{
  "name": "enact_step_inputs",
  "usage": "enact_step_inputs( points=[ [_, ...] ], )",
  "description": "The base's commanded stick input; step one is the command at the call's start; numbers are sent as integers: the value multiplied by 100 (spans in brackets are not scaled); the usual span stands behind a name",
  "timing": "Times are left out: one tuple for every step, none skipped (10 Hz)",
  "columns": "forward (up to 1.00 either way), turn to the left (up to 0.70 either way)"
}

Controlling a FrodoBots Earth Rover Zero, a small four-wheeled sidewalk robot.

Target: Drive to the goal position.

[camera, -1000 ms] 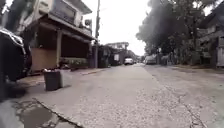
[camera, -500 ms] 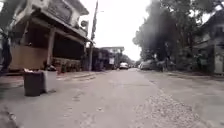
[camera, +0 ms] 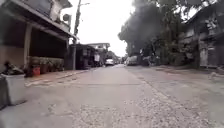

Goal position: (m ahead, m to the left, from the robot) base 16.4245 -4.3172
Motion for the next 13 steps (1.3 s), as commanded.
enact_step_inputs(
  points=[
    [85,24],
    [85,26],
    [85,0],
    [85,0],
    [85,0],
    [85,0],
    [96,0],
    [100,0],
    [100,0],
    [100,0],
    [100,0],
    [100,0],
    [100,0]
  ],
)
